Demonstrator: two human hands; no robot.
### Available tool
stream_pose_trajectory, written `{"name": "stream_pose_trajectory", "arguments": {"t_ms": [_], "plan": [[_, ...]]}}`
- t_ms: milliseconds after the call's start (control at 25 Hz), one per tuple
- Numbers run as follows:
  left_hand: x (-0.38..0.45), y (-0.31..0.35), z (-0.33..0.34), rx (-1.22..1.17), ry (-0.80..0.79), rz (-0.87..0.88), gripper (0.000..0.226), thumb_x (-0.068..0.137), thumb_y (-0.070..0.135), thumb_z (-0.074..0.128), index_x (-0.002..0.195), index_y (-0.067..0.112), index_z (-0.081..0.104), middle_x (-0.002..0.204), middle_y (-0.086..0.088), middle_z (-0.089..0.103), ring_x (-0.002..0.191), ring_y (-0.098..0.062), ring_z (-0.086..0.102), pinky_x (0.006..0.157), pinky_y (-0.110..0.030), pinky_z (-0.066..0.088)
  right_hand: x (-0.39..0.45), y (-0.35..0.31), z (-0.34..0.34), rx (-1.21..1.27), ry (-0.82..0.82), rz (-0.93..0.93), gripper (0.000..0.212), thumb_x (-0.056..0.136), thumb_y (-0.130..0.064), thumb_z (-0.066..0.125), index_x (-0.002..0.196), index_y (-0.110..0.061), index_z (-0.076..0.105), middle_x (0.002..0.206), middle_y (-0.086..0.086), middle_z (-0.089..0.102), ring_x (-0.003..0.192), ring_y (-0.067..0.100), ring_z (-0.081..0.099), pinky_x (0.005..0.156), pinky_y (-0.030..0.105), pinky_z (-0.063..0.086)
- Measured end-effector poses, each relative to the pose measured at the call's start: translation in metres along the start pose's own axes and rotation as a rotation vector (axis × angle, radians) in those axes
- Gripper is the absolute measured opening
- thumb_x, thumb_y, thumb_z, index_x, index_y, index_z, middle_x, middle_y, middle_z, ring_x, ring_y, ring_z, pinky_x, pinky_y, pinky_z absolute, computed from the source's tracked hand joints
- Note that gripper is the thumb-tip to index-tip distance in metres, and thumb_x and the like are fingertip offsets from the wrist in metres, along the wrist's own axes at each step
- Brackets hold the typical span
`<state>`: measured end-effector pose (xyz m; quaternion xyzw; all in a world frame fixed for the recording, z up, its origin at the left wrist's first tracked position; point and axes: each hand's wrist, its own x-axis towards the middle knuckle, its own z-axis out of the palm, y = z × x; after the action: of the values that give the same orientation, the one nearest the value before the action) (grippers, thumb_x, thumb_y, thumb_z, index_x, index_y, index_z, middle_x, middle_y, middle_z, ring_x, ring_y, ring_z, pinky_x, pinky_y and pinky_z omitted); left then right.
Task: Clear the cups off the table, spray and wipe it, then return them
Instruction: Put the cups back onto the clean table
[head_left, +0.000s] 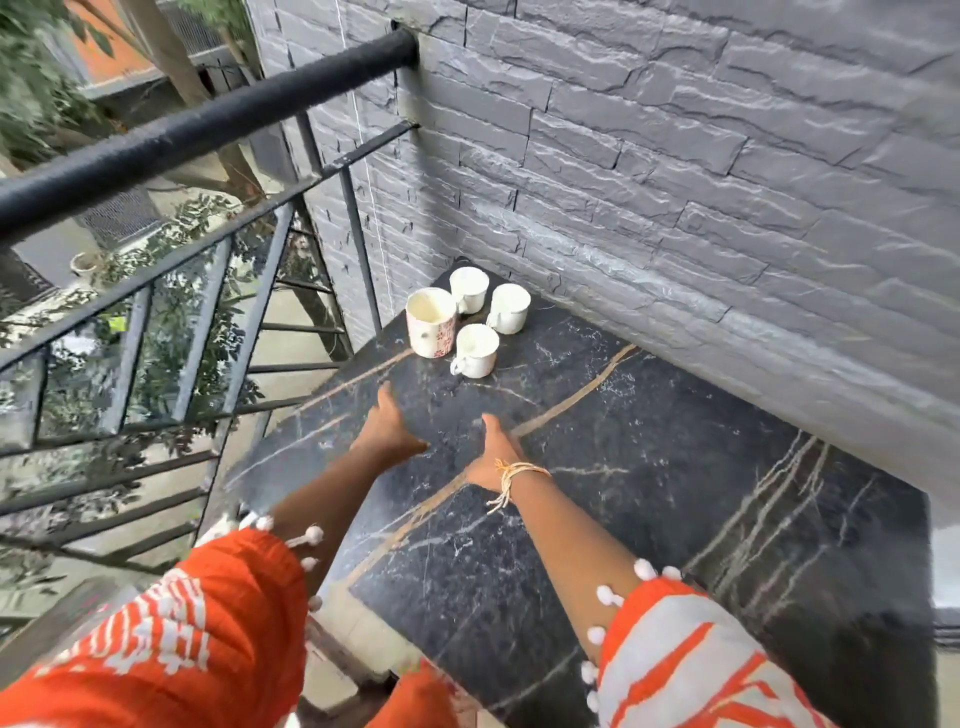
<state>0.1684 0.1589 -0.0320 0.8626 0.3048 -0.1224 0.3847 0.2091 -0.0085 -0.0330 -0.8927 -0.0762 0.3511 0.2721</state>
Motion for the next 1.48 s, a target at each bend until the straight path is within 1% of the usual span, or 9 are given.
{"name": "stream_pose_trajectory", "arguments": {"t_ms": [400, 640, 720, 920, 1040, 1160, 1240, 1360, 1480], "plan": [[-0.188, -0.101, 0.061, 0.027, -0.065, 0.071, 0.073, 0.081, 0.024, 0.073, 0.142, 0.009, 0.036, 0.128, -0.019, 0.057, 0.120, -0.033, 0.055, 0.097, -0.036, 0.044, -0.169, 0.072, 0.121, -0.210, 0.024, -0.160, 0.076, 0.085, -0.017, 0.061, 0.150, -0.021, 0.021, 0.151, 0.010, 0.033, 0.136, 0.031, 0.039, 0.108, 0.042, 0.037], [-0.270, -0.192, 0.059, 0.040, -0.085, -0.045, 0.065, 0.085, 0.029, 0.070, 0.138, 0.008, 0.039, 0.116, -0.017, 0.061, 0.110, -0.031, 0.058, 0.091, -0.033, 0.044, -0.232, 0.068, 0.185, -0.273, 0.116, -0.250, 0.049, 0.083, -0.013, 0.055, 0.131, -0.017, 0.045, 0.130, 0.011, 0.052, 0.118, 0.032, 0.052, 0.095, 0.038, 0.045], [-0.287, -0.227, 0.055, 0.033, -0.099, -0.110, 0.060, 0.086, 0.029, 0.067, 0.137, 0.010, 0.041, 0.115, -0.015, 0.064, 0.110, -0.030, 0.058, 0.092, -0.033, 0.043, -0.242, 0.063, 0.210, -0.274, 0.047, -0.226, 0.040, 0.084, -0.012, 0.054, 0.124, -0.018, 0.055, 0.124, 0.010, 0.060, 0.112, 0.031, 0.058, 0.091, 0.035, 0.049], [-0.310, -0.309, 0.044, 0.109, -0.121, -0.285, 0.048, 0.088, 0.027, 0.065, 0.130, 0.006, 0.051, 0.136, -0.015, 0.054, 0.125, -0.032, 0.049, 0.099, -0.030, 0.037, -0.253, 0.051, 0.289, -0.292, -0.205, -0.059, 0.031, 0.083, -0.020, 0.057, 0.114, -0.014, 0.061, 0.121, 0.013, 0.064, 0.110, 0.032, 0.060, 0.088, 0.032, 0.050], [-0.309, -0.352, 0.039, 0.031, -0.222, -0.435, 0.049, 0.090, 0.024, 0.060, 0.132, 0.002, 0.047, 0.125, -0.019, 0.059, 0.100, -0.033, 0.063, 0.073, -0.035, 0.051, -0.253, 0.048, 0.338, -0.232, -0.278, 0.042, 0.050, 0.086, -0.024, 0.058, 0.134, -0.014, 0.047, 0.136, 0.013, 0.054, 0.124, 0.032, 0.052, 0.099, 0.035, 0.045], [-0.299, -0.388, 0.042, -0.050, -0.218, -0.506, 0.047, 0.090, 0.020, 0.056, 0.132, 0.001, 0.044, 0.103, -0.016, 0.062, 0.065, -0.023, 0.059, 0.045, -0.026, 0.045, -0.240, 0.048, 0.373, -0.093, -0.216, 0.093, 0.063, 0.087, -0.024, 0.062, 0.142, -0.012, 0.033, 0.144, 0.011, 0.047, 0.131, 0.029, 0.046, 0.106, 0.034, 0.038], [-0.286, -0.412, 0.048, -0.096, -0.147, -0.526, 0.049, 0.089, 0.019, 0.058, 0.131, -0.001, 0.044, 0.099, -0.017, 0.059, 0.065, -0.023, 0.059, 0.039, -0.024, 0.044, -0.222, 0.048, 0.394, -0.003, -0.169, 0.136, 0.062, 0.086, -0.027, 0.064, 0.139, -0.010, 0.036, 0.142, 0.011, 0.049, 0.129, 0.030, 0.047, 0.106, 0.034, 0.039], [-0.269, -0.437, 0.066, -0.161, -0.069, -0.560, 0.056, 0.085, 0.021, 0.063, 0.131, -0.003, 0.041, 0.113, -0.021, 0.060, 0.092, -0.035, 0.065, 0.048, -0.031, 0.052, -0.191, 0.054, 0.423, 0.111, -0.132, 0.186, 0.058, 0.085, -0.034, 0.062, 0.132, -0.009, 0.038, 0.137, 0.014, 0.052, 0.124, 0.035, 0.051, 0.102, 0.040, 0.043], [-0.253, -0.464, 0.088, -0.276, -0.023, -0.519, 0.051, 0.078, 0.018, 0.063, 0.123, 0.001, 0.046, 0.107, -0.019, 0.064, 0.091, -0.038, 0.067, 0.060, -0.041, 0.059, -0.164, 0.069, 0.447, 0.255, -0.064, 0.217, 0.047, 0.077, -0.033, 0.059, 0.120, -0.020, 0.046, 0.128, 0.008, 0.060, 0.108, 0.035, 0.061, 0.091, 0.047, 0.053]]}}
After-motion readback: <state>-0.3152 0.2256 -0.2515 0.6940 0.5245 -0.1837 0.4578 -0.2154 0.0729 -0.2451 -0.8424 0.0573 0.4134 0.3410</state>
